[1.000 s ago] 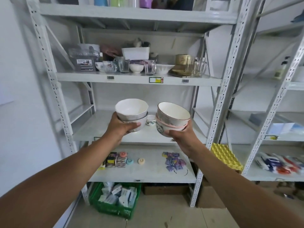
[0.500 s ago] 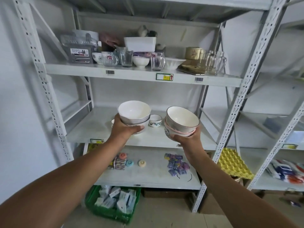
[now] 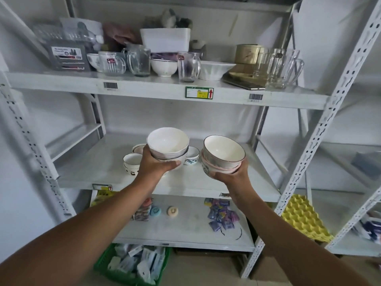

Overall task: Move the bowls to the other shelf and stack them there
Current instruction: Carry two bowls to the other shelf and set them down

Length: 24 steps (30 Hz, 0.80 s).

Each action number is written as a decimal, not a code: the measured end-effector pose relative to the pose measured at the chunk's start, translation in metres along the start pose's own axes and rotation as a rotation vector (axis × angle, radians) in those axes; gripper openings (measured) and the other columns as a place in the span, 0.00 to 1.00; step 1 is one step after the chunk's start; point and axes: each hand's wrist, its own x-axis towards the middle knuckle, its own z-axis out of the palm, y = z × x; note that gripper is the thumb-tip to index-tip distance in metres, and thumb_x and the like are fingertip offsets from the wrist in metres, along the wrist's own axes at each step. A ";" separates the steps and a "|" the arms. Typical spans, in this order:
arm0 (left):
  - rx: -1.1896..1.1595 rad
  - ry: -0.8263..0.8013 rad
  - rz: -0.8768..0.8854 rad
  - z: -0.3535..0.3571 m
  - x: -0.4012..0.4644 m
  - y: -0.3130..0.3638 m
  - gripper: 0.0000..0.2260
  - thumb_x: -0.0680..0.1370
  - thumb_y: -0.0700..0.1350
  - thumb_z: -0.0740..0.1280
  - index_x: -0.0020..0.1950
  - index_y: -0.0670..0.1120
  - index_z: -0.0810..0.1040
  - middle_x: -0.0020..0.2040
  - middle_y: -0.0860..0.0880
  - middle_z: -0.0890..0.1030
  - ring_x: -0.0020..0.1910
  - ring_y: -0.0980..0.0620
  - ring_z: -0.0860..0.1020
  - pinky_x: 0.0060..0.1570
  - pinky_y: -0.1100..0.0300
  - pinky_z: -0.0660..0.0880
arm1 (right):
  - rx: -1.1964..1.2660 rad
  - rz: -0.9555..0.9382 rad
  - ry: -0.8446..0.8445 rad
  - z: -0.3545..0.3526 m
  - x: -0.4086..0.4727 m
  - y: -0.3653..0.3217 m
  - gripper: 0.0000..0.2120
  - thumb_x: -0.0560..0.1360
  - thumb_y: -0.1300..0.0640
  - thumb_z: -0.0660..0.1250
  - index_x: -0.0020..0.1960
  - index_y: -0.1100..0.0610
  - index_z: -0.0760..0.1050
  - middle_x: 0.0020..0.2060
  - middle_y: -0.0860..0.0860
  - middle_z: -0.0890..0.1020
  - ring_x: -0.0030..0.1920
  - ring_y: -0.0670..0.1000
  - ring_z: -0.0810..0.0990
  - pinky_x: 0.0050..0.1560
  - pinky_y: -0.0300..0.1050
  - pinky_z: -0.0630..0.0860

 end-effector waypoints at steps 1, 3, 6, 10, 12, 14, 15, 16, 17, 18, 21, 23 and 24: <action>0.001 0.003 0.000 0.005 0.006 -0.005 0.47 0.48 0.49 0.81 0.64 0.45 0.69 0.59 0.49 0.79 0.58 0.51 0.78 0.58 0.52 0.77 | -0.009 0.000 -0.006 -0.004 0.007 0.003 0.49 0.58 0.67 0.86 0.73 0.57 0.66 0.65 0.60 0.80 0.64 0.62 0.80 0.61 0.67 0.78; 0.014 0.003 -0.002 0.014 0.016 -0.014 0.47 0.48 0.49 0.82 0.65 0.45 0.69 0.59 0.51 0.79 0.59 0.52 0.78 0.58 0.54 0.77 | -0.012 0.001 -0.001 -0.014 0.020 0.012 0.47 0.59 0.69 0.85 0.72 0.57 0.67 0.64 0.60 0.80 0.64 0.63 0.80 0.61 0.68 0.78; 0.059 0.013 0.001 0.026 0.027 -0.032 0.47 0.48 0.52 0.84 0.64 0.50 0.70 0.59 0.53 0.80 0.60 0.53 0.78 0.61 0.49 0.76 | -0.005 0.031 -0.001 -0.027 0.040 0.030 0.47 0.59 0.68 0.85 0.72 0.56 0.67 0.64 0.60 0.80 0.64 0.63 0.80 0.60 0.67 0.78; 0.066 -0.018 -0.015 0.039 0.036 -0.050 0.46 0.51 0.47 0.84 0.67 0.48 0.70 0.62 0.50 0.80 0.62 0.52 0.78 0.61 0.52 0.75 | 0.003 0.067 0.012 -0.034 0.060 0.051 0.51 0.57 0.66 0.87 0.74 0.57 0.65 0.65 0.59 0.80 0.65 0.62 0.80 0.61 0.68 0.77; 0.084 -0.030 -0.016 0.047 0.042 -0.058 0.44 0.53 0.42 0.84 0.67 0.45 0.70 0.60 0.49 0.80 0.60 0.54 0.79 0.56 0.61 0.77 | -0.001 0.082 0.006 -0.038 0.072 0.062 0.49 0.58 0.66 0.86 0.74 0.59 0.66 0.64 0.60 0.80 0.64 0.62 0.80 0.61 0.68 0.78; 0.055 -0.019 -0.016 0.053 0.048 -0.067 0.41 0.56 0.33 0.82 0.66 0.42 0.70 0.57 0.51 0.80 0.54 0.64 0.79 0.48 0.71 0.75 | 0.010 0.076 -0.011 -0.039 0.081 0.073 0.48 0.58 0.67 0.86 0.73 0.59 0.67 0.64 0.59 0.81 0.64 0.62 0.80 0.60 0.67 0.78; 0.040 -0.021 -0.023 0.055 0.052 -0.072 0.41 0.56 0.31 0.81 0.65 0.43 0.70 0.57 0.53 0.80 0.52 0.67 0.79 0.46 0.73 0.75 | 0.011 0.073 -0.010 -0.040 0.085 0.079 0.47 0.59 0.68 0.85 0.73 0.58 0.68 0.63 0.59 0.81 0.63 0.62 0.81 0.60 0.66 0.79; 0.036 -0.028 -0.037 0.056 0.057 -0.080 0.41 0.56 0.31 0.81 0.66 0.43 0.70 0.57 0.53 0.80 0.51 0.67 0.79 0.46 0.73 0.74 | 0.013 0.072 -0.007 -0.039 0.089 0.085 0.46 0.59 0.70 0.84 0.72 0.58 0.69 0.62 0.59 0.82 0.63 0.62 0.81 0.60 0.63 0.80; 0.033 -0.040 -0.053 0.057 0.063 -0.088 0.42 0.55 0.33 0.81 0.66 0.43 0.69 0.59 0.51 0.80 0.53 0.65 0.79 0.47 0.72 0.75 | 0.012 0.075 -0.002 -0.038 0.093 0.090 0.44 0.59 0.72 0.83 0.71 0.58 0.70 0.61 0.58 0.83 0.62 0.62 0.82 0.58 0.60 0.81; 0.031 -0.053 -0.071 0.057 0.069 -0.096 0.43 0.55 0.36 0.82 0.67 0.44 0.69 0.60 0.50 0.80 0.56 0.61 0.79 0.49 0.71 0.75 | 0.012 0.075 0.001 -0.037 0.097 0.094 0.42 0.60 0.73 0.82 0.69 0.58 0.72 0.60 0.59 0.83 0.61 0.62 0.82 0.57 0.57 0.82; 0.006 -0.075 -0.122 0.058 0.082 -0.116 0.46 0.52 0.44 0.83 0.68 0.44 0.69 0.61 0.48 0.79 0.58 0.56 0.79 0.48 0.68 0.76 | 0.003 0.076 0.003 -0.034 0.112 0.112 0.39 0.60 0.74 0.82 0.68 0.59 0.74 0.58 0.60 0.84 0.60 0.64 0.82 0.59 0.58 0.81; -0.018 -0.072 -0.152 0.061 0.087 -0.133 0.47 0.51 0.43 0.82 0.67 0.43 0.69 0.60 0.48 0.80 0.54 0.62 0.80 0.44 0.71 0.76 | 0.001 0.098 0.008 -0.032 0.121 0.128 0.41 0.60 0.74 0.82 0.70 0.59 0.73 0.60 0.60 0.83 0.61 0.64 0.82 0.60 0.61 0.80; -0.027 -0.069 -0.167 0.062 0.089 -0.141 0.47 0.50 0.43 0.81 0.68 0.43 0.69 0.60 0.49 0.80 0.52 0.64 0.80 0.43 0.71 0.76 | 0.000 0.109 0.024 -0.032 0.126 0.136 0.42 0.60 0.74 0.82 0.70 0.58 0.72 0.60 0.60 0.83 0.62 0.64 0.81 0.60 0.62 0.80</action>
